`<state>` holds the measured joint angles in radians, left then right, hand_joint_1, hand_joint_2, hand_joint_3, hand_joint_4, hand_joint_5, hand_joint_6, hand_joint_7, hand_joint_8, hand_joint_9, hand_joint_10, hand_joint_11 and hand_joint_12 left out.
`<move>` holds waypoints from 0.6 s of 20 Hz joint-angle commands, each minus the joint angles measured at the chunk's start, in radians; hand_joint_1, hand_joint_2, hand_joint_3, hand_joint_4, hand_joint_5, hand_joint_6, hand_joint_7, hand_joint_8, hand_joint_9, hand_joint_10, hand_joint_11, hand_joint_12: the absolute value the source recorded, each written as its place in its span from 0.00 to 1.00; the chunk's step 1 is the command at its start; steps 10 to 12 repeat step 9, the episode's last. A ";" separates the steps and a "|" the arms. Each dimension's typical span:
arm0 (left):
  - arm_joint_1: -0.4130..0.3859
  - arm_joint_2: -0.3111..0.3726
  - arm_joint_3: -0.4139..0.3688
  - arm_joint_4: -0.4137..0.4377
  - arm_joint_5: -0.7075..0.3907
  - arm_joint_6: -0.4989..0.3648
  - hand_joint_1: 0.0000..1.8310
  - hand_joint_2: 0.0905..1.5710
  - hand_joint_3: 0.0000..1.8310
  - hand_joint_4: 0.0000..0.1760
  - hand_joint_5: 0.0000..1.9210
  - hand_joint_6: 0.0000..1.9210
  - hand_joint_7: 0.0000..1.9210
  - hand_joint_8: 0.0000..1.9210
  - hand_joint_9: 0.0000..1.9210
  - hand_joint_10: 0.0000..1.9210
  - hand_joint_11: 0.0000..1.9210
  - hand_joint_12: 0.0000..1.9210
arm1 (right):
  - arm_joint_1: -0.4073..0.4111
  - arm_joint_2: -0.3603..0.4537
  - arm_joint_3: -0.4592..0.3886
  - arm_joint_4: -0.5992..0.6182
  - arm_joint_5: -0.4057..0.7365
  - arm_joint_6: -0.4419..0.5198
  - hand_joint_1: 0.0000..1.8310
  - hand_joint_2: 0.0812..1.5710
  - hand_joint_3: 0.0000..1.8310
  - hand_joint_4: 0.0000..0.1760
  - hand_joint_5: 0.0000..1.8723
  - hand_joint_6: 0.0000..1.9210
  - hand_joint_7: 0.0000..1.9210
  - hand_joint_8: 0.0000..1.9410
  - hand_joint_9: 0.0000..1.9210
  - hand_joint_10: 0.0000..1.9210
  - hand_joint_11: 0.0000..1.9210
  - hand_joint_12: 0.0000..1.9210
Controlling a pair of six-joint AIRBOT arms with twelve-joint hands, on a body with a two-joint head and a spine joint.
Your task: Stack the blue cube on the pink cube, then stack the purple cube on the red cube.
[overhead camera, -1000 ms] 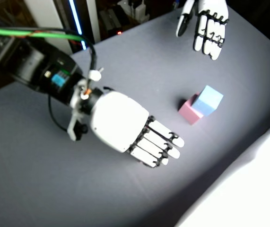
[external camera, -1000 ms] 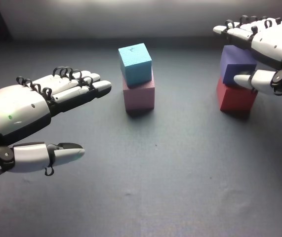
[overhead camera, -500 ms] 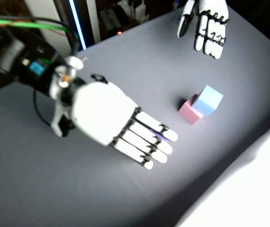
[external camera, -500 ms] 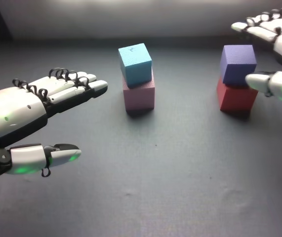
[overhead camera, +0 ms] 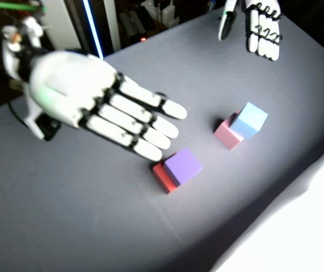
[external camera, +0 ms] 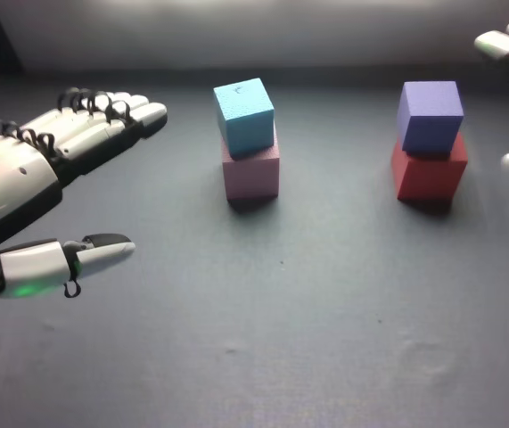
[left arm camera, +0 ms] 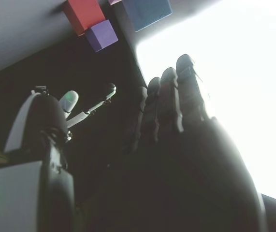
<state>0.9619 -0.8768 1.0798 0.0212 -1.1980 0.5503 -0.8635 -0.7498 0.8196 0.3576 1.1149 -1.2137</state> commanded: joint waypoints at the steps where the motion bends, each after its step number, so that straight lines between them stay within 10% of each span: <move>1: -0.001 0.009 -0.005 -0.041 -0.165 0.011 0.33 0.83 0.01 0.57 0.00 0.00 0.00 0.00 0.00 0.00 0.00 0.00 | -0.014 0.012 -0.010 -0.024 0.222 0.017 0.16 0.87 0.00 0.61 0.00 0.00 0.00 0.00 0.00 0.00 0.00 0.00; 2: 0.002 0.009 -0.007 -0.057 -0.189 0.023 0.32 0.82 0.00 0.84 0.00 0.00 0.00 0.00 0.00 0.00 0.00 0.00 | -0.039 0.017 -0.021 -0.028 0.264 0.021 0.18 0.86 0.00 0.53 0.00 0.00 0.00 0.00 0.00 0.00 0.00 0.00; 5: 0.002 0.006 -0.007 -0.090 -0.246 0.046 0.20 0.84 0.01 0.40 0.00 0.00 0.00 0.00 0.00 0.00 0.00 0.00 | -0.094 0.045 -0.051 -0.044 0.356 0.027 0.18 0.82 0.00 0.34 0.00 0.00 0.00 0.00 0.00 0.00 0.00 0.00; 6: 0.002 0.006 -0.008 -0.098 -0.260 0.050 0.19 0.83 0.01 0.24 0.00 0.00 0.00 0.00 0.00 0.00 0.00 0.00 | -0.102 0.051 -0.057 -0.048 0.375 0.028 0.21 0.80 0.00 0.65 0.00 0.00 0.00 0.00 0.00 0.00 0.00 0.00; 7: 0.003 0.007 -0.009 -0.110 -0.286 0.055 0.21 0.84 0.00 0.50 0.00 0.00 0.00 0.00 0.00 0.00 0.00 0.00 | -0.114 0.063 -0.065 -0.054 0.407 0.030 0.19 0.81 0.00 0.59 0.00 0.00 0.00 0.00 0.00 0.00 0.00 0.00; 8: 0.004 0.009 -0.011 -0.117 -0.305 0.059 0.25 0.80 0.00 0.60 0.00 0.00 0.00 0.00 0.00 0.00 0.00 0.00 | -0.119 0.071 -0.070 -0.061 0.426 0.031 0.20 0.78 0.00 0.75 0.00 0.00 0.00 0.00 0.00 0.00 0.00 0.00; 12: 0.008 0.015 -0.015 -0.124 -0.331 0.065 0.26 0.79 0.00 0.64 0.00 0.00 0.00 0.00 0.00 0.00 0.00 0.00 | -0.125 0.080 -0.078 -0.073 0.452 0.031 0.22 0.76 0.00 0.79 0.00 0.00 0.00 0.00 0.00 0.00 0.00 0.00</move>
